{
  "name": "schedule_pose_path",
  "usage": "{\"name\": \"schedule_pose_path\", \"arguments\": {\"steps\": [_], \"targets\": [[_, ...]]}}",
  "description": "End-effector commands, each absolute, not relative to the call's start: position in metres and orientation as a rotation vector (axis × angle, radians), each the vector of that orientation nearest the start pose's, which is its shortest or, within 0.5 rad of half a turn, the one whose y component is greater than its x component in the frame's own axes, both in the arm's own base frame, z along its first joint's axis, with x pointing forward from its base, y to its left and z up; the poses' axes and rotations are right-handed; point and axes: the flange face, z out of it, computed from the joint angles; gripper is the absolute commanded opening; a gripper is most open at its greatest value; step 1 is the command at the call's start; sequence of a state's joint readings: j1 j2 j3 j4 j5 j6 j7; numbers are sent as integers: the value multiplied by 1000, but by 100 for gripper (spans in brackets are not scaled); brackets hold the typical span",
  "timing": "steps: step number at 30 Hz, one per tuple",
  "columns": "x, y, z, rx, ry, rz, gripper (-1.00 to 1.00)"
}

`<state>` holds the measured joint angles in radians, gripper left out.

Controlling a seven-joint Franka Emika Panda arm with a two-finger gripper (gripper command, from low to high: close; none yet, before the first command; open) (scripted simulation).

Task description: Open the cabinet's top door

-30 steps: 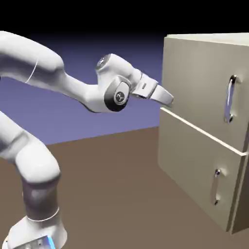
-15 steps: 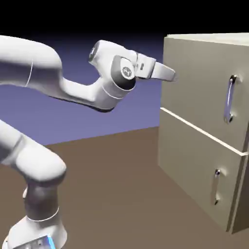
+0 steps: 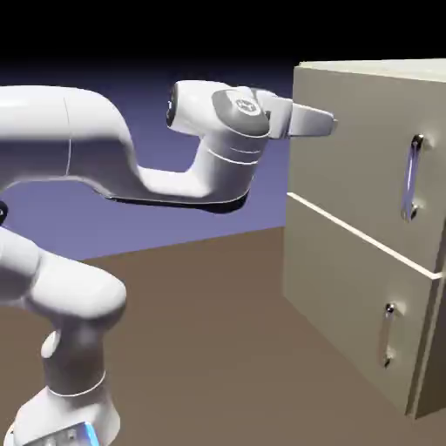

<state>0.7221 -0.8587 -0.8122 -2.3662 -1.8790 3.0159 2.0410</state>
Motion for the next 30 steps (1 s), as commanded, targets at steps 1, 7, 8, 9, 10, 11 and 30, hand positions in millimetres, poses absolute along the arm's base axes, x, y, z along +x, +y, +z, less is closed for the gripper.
{"name": "schedule_pose_path", "arguments": {"steps": [1,7,8,9,10,11,30], "targets": [[384,-64,618,-1921,671,-1653,0],[396,-95,604,-1857,675,-1691,0],[398,-100,601,-1848,676,-1696,0],[401,-105,597,-1839,677,-1701,0],[404,-111,593,-1830,678,-1705,0],[407,-116,589,-1822,679,-1709,0],[501,-177,518,-1762,691,-1735,0]]}}
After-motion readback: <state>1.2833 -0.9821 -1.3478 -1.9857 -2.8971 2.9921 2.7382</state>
